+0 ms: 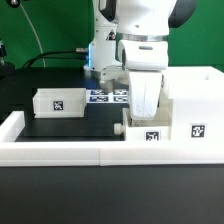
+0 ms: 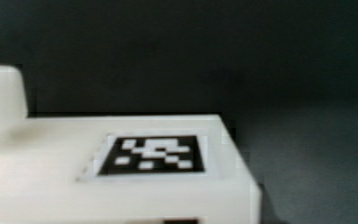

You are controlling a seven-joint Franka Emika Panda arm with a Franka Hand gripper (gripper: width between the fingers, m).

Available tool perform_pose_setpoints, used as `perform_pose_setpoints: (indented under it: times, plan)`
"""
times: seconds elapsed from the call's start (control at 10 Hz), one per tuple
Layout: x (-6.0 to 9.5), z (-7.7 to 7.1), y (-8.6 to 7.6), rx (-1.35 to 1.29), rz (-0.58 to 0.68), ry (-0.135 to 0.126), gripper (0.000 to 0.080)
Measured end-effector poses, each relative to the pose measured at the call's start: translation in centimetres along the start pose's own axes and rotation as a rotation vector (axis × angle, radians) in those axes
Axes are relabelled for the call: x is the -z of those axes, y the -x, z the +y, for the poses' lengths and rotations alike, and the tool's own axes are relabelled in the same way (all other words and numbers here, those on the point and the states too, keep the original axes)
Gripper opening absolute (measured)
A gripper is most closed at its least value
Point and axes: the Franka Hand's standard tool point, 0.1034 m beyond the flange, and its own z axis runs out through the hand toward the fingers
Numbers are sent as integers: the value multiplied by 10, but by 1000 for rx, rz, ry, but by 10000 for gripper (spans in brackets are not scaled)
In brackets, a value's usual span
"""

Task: Assemble drawer

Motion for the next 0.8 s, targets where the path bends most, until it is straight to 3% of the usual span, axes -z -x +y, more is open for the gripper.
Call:
perform_pose_setpoints:
  times: [0.4, 0.6, 0.7, 0.8]
  plan:
    - [0, 0, 1, -3, 0, 0, 49]
    - [9, 1, 1, -13, -1, 8, 409]
    - [17, 3, 2, -14, -3, 14, 409]
    - [26, 5, 4, -16, -8, 16, 546]
